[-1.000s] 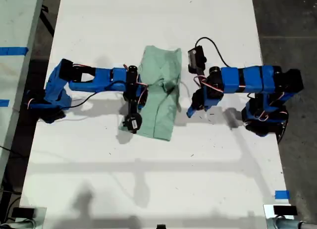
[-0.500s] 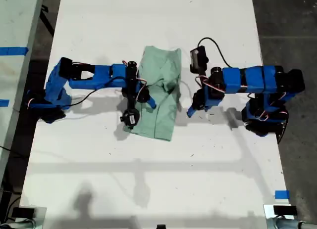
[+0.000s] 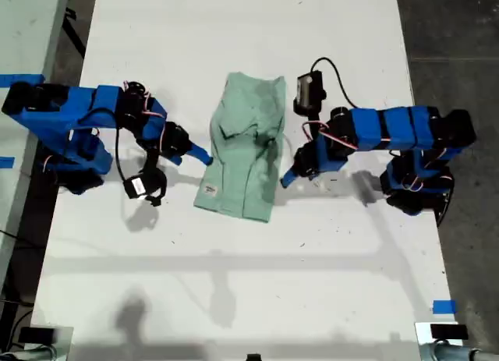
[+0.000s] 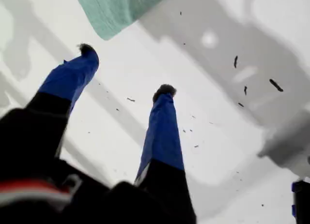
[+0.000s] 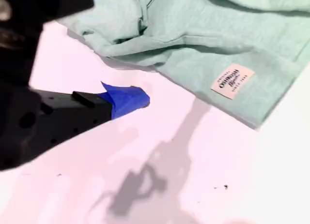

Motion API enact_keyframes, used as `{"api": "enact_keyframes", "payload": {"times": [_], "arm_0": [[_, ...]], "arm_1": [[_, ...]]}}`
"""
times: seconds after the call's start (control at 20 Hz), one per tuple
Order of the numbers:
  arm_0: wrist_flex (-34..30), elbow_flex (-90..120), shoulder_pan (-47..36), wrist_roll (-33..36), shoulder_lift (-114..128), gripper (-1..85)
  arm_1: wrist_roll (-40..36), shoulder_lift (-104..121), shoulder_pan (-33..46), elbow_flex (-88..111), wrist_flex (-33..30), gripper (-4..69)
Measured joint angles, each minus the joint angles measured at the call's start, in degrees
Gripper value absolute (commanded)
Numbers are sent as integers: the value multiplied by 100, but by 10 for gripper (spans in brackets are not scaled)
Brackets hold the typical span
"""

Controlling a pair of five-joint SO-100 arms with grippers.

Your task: Fold tshirt

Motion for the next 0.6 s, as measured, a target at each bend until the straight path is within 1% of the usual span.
{"api": "enact_keyframes", "payload": {"times": [0.1,0.25,0.45,0.6], "arm_0": [[-325,439,220,-272,123,311],[-914,747,369,-352,123,309],[-1134,940,396,-352,123,309],[-1301,1028,519,-352,123,308]], "arm_1": [[176,-659,-44,-492,-62,322],[448,-1652,-114,-1107,-281,333],[721,-2760,-290,-1969,-439,332],[932,-3270,-413,-2224,-527,332]]}}
